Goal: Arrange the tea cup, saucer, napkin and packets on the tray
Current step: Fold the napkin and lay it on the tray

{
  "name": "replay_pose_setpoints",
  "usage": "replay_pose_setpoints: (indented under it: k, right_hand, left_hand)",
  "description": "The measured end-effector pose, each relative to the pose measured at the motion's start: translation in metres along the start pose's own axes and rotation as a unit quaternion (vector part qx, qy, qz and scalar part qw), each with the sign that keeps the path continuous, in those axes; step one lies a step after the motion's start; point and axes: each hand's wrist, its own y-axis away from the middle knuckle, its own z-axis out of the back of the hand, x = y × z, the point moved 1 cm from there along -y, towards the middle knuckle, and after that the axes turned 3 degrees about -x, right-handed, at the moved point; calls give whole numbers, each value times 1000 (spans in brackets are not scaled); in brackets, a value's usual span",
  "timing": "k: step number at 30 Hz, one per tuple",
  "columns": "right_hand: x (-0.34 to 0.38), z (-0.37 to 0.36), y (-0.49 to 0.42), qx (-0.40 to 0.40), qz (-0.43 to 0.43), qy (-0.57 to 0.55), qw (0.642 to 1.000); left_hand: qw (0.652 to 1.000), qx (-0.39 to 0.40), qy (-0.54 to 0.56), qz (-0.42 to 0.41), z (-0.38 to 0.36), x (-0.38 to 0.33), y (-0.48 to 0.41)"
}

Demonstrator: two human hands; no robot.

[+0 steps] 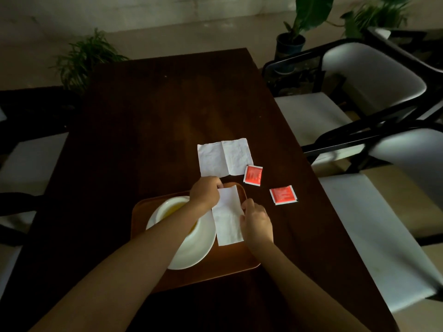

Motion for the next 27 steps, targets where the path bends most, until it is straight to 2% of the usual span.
replay_pose_setpoints:
  k: [6, 12, 16, 22, 27]
  right_hand:
    - [-4, -8, -3, -1, 12, 13, 1000]
    - [-5, -8, -8, -34, 29, 8, 999]
    - [-4, -6, -11, -68, 54, 22, 996]
    - [-3, -15, -18, -10, 128, 103, 986]
    - [-6, -16, -25, 0, 156, 96, 983]
  left_hand:
    - [999, -30, 7, -13, -9, -1, -8]
    - [1000, -19, 20, -9, -15, 5, -11]
    - [1000, 2, -19, -16, -12, 4, -14]
    - [995, 7, -97, -29, 6, -2, -24]
    - [998, -8, -69, -6, 23, -8, -39]
